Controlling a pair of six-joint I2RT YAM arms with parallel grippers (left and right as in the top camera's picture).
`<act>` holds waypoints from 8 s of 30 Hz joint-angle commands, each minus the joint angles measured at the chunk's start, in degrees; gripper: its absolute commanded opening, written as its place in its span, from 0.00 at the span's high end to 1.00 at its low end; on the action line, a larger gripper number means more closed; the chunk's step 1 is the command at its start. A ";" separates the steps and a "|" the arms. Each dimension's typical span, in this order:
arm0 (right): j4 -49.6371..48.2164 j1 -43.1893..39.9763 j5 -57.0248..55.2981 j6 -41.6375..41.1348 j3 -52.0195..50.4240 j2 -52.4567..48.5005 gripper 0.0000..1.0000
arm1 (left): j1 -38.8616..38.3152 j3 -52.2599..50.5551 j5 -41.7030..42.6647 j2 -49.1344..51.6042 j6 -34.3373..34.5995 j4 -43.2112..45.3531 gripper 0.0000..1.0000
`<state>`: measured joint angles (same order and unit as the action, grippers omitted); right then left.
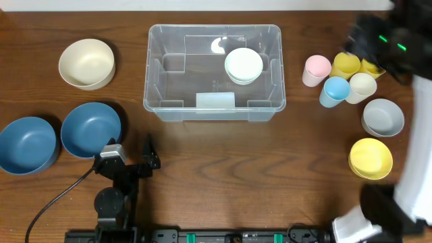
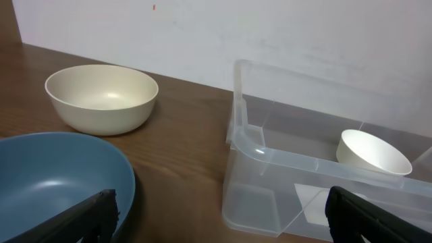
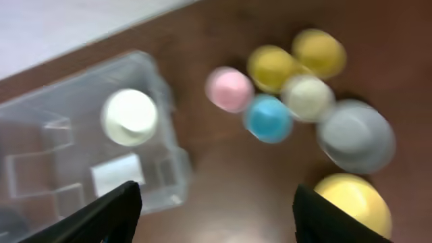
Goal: Pack container
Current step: 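Move the right gripper to the yellow bowl at right, then grasp the yellow bowl rim with the right gripper, then place the yellow bowl onto the white bowl in the bin, then move the right gripper to the grey bowl and grasp its rim, then stack the grey bowl onto the bowls in the bin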
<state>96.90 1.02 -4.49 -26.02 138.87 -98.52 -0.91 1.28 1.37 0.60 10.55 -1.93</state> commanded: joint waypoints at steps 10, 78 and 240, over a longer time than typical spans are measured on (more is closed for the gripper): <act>-7.91 -23.37 -9.60 -8.52 -51.65 19.98 0.26 | 0.24 -1.03 -0.50 -0.33 0.11 -2.14 0.02; -38.93 36.00 -5.31 -4.22 -56.70 19.41 0.96 | 0.24 -1.03 -0.50 -0.33 0.11 -2.14 0.02; -31.98 9.05 -1.62 -5.25 -75.58 0.74 0.99 | 0.24 -1.03 -0.50 -0.33 0.09 -2.14 0.02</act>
<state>63.07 8.05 -3.75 -34.83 64.69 -100.57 -0.91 1.32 1.37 0.60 10.52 -1.98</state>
